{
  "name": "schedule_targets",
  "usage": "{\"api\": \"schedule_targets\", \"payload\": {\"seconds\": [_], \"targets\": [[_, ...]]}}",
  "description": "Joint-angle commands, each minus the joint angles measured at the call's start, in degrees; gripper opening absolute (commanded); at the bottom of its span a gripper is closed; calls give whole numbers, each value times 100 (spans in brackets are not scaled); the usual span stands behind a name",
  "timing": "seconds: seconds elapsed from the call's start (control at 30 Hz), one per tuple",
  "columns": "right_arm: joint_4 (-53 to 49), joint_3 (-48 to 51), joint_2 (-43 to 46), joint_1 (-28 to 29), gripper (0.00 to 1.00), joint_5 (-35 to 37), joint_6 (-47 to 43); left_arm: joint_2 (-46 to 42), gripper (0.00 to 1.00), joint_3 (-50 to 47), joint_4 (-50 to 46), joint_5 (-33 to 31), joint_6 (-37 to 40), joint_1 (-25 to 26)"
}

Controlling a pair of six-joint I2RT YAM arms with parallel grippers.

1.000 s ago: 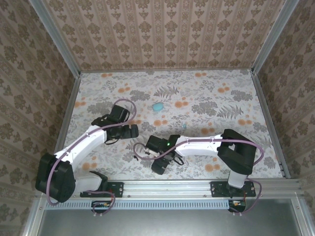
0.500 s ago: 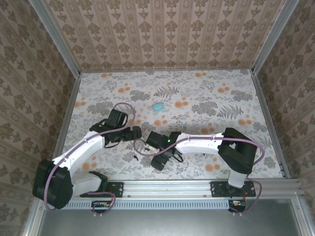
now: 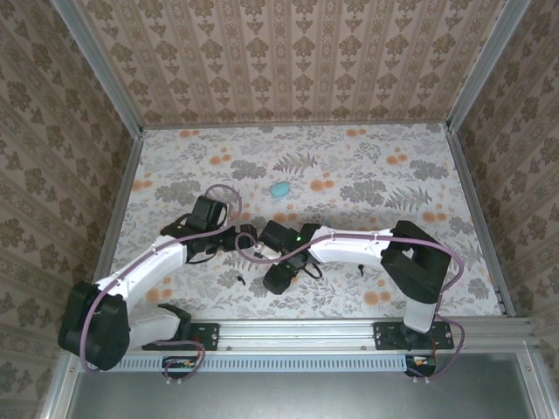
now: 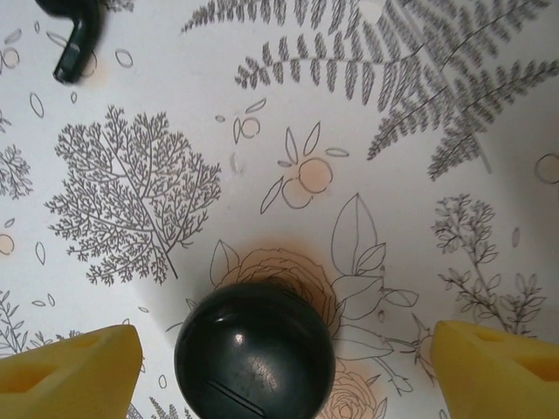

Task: Insert the wireless bluetooth earbuds into the charging case

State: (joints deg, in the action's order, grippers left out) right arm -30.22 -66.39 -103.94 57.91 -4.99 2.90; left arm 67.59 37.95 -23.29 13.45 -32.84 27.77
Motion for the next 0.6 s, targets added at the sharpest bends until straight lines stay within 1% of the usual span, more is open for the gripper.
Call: {"api": "schedule_targets", "payload": {"seconds": [0.0, 0.2, 0.4, 0.5, 0.57], "targets": [[-265, -103, -180, 6, 85, -169, -100, 78, 97, -96, 58, 166, -97, -11], [-248, 59, -259, 1, 81, -86, -74, 92, 97, -183, 140, 149, -170, -12], [-282, 99, -323, 9, 67, -27, -18, 172, 97, -133, 108, 105, -156, -23], [-292, 145, -315, 10, 62, -45, 3, 211, 97, -63, 63, 169, -118, -52], [-285, 184, -273, 10, 62, -45, 20, 224, 97, -35, 41, 247, -111, -116]]}}
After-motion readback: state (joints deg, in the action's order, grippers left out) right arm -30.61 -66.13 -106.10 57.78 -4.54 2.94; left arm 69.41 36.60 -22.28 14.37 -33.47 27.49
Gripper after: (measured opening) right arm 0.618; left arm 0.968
